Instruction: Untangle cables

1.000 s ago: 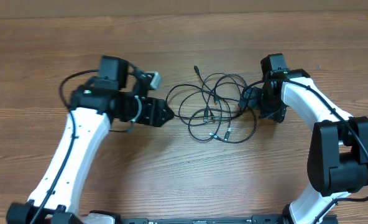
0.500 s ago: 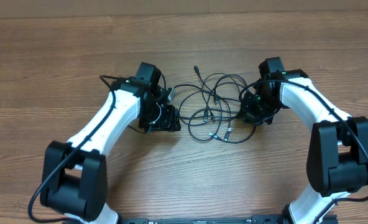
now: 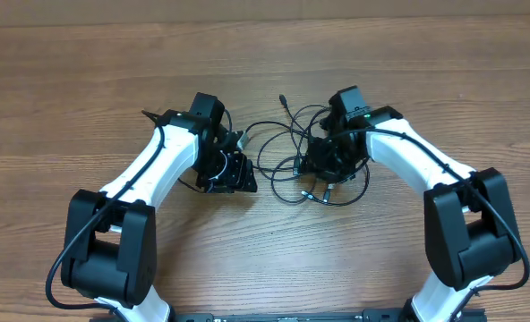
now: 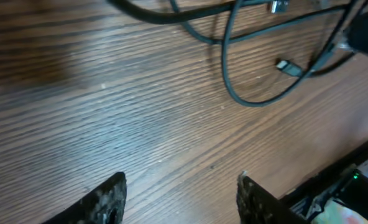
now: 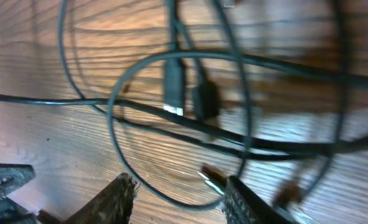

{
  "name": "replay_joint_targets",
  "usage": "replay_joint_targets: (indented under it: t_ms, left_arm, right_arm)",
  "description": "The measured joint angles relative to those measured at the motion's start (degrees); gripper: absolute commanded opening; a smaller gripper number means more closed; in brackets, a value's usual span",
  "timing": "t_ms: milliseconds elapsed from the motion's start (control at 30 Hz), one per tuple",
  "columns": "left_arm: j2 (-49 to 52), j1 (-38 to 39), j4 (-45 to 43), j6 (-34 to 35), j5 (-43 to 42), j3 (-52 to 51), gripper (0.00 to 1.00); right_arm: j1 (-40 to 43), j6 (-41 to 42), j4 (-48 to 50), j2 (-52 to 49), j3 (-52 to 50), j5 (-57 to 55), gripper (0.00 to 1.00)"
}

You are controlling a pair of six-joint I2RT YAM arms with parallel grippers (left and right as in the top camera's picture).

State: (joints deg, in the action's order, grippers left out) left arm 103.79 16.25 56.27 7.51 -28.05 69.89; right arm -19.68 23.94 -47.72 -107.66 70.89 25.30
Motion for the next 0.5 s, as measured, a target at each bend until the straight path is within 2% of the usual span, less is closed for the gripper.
replay_joint_targets:
  t_ms: [67,133,167,267,500]
  left_arm:
    - [0.00,0.79,0.00,-0.20,-0.46,0.00,0.54]
    - [0.00,2.27,0.04,-0.24,-0.61,0.00,0.58]
    - [0.00,2.69,0.04,-0.20,-0.37,0.00,0.60]
    - [0.00,3.89,0.37,1.97,2.58,0.00,0.60]
    - [0.00,4.42,2.23,6.40,8.90,-0.04,0.62]
  right_arm:
    - [-0.61,0.07,1.11,0.00,-0.02,0.00,0.47]
    - [-0.76,0.02,3.13,0.00,-0.02,-0.31,0.47]
    - [-0.76,0.07,3.45,0.00,-0.02,-1.03,0.50]
    - [-0.76,0.07,4.33,0.00,-0.02,-4.63,0.54]
    - [-0.76,0.02,6.27,0.00,-0.02,-11.06,0.56]
